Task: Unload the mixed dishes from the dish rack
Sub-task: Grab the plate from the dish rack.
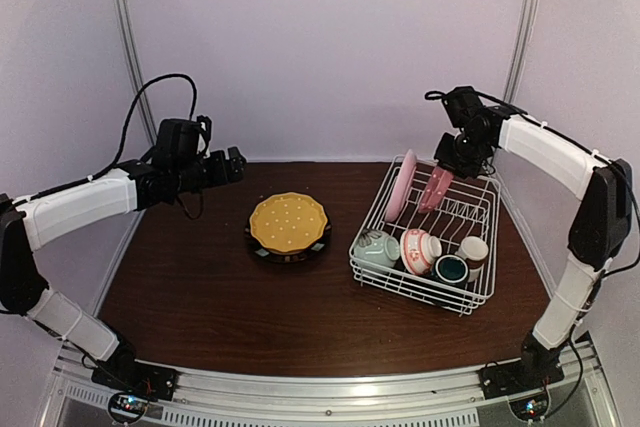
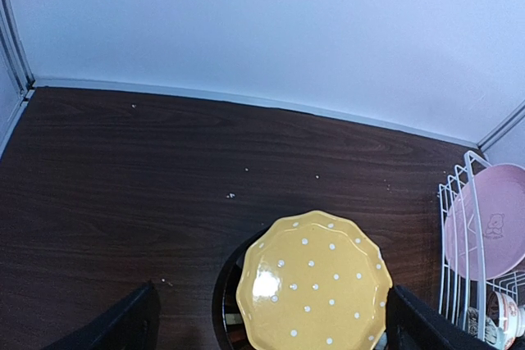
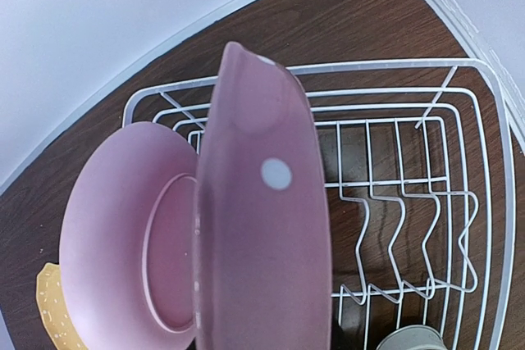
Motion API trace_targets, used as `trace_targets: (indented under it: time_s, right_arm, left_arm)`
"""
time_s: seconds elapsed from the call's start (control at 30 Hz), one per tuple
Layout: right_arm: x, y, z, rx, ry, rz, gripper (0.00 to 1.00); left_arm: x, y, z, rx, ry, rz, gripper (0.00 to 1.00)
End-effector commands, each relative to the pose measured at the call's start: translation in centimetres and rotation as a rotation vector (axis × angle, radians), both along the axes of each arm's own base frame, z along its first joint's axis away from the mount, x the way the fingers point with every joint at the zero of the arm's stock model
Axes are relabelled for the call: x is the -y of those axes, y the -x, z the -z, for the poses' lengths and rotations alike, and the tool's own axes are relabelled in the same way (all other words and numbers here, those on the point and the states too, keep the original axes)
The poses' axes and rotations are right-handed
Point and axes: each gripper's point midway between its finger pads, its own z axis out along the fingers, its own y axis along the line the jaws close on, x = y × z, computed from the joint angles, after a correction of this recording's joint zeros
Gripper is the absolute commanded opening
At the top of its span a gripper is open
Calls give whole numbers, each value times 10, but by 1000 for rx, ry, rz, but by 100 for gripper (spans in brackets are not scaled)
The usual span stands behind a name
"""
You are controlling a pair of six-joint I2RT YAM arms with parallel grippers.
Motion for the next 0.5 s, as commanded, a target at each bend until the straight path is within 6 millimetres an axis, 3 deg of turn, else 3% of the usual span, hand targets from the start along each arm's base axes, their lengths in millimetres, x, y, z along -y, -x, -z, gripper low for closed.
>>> trace_targets:
  time_s: [0.0,0.47]
  right_arm:
    - [-6,-15,-105,308,-71,-7,21]
    - [-3,-4,-140,361,-76,-5,19]
  left_arm:
    - [1,-8,-12,26,22,-11,97]
    - [2,-8,-12,24,25,-9,97]
